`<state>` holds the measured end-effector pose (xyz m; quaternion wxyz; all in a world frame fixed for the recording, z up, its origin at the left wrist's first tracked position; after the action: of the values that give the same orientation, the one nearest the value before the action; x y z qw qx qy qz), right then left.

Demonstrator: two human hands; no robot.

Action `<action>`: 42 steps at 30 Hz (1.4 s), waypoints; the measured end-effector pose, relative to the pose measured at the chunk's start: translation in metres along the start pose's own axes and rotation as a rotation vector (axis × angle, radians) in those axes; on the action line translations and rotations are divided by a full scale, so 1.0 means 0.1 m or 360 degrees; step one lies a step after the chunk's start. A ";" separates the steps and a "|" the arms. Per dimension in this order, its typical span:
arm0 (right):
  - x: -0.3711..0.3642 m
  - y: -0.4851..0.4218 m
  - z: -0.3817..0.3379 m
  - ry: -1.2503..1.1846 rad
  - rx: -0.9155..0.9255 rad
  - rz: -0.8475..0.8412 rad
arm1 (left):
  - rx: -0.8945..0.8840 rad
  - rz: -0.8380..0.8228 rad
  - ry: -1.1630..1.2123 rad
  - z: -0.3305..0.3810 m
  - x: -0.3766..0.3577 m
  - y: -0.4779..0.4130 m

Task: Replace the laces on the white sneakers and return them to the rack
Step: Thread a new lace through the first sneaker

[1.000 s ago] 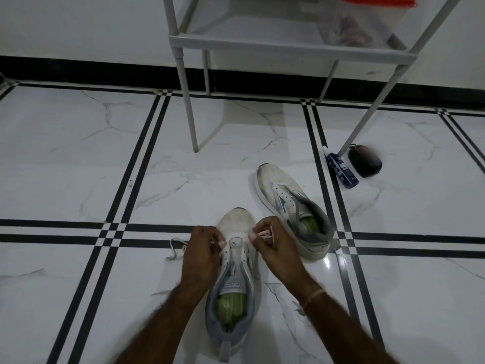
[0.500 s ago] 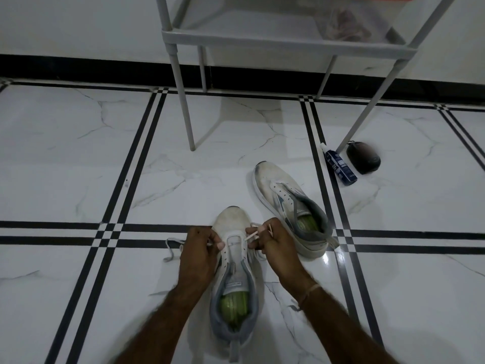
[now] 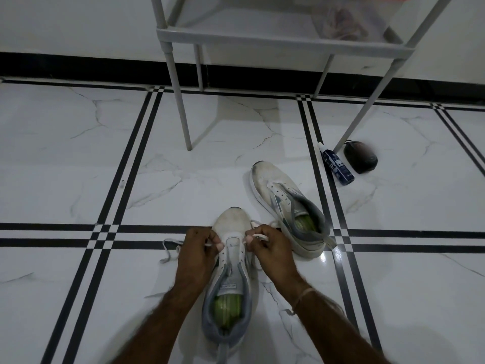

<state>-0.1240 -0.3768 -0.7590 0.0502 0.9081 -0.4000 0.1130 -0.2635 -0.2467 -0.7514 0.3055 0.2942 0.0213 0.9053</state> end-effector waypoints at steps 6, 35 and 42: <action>-0.04 -0.02 0.00 0.0076 -0.0133 0.0002 | 0.0003 0.0019 -0.0020 -0.03 -0.05 -0.01; -0.18 0.09 -0.20 0.0353 -0.0188 0.0141 | 0.0774 0.0145 0.0039 0.27 -0.12 0.04; -0.03 -0.07 -0.52 -0.0080 -0.0109 0.0063 | 0.0546 0.0094 0.0659 0.42 0.01 0.04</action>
<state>-0.1296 -0.3605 -0.7094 0.0690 0.9003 -0.4227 0.0775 -0.2438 -0.2555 -0.7149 0.2138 0.1508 0.2279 0.9379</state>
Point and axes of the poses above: each hand's wrist, its own y-axis away from the middle knuckle, its own x-axis out of the back of the hand, z = x × y, the point moved 2 cm from there along -y, towards the middle knuckle, and after that the axes turned 10 degrees about x, right-handed, at the moved point
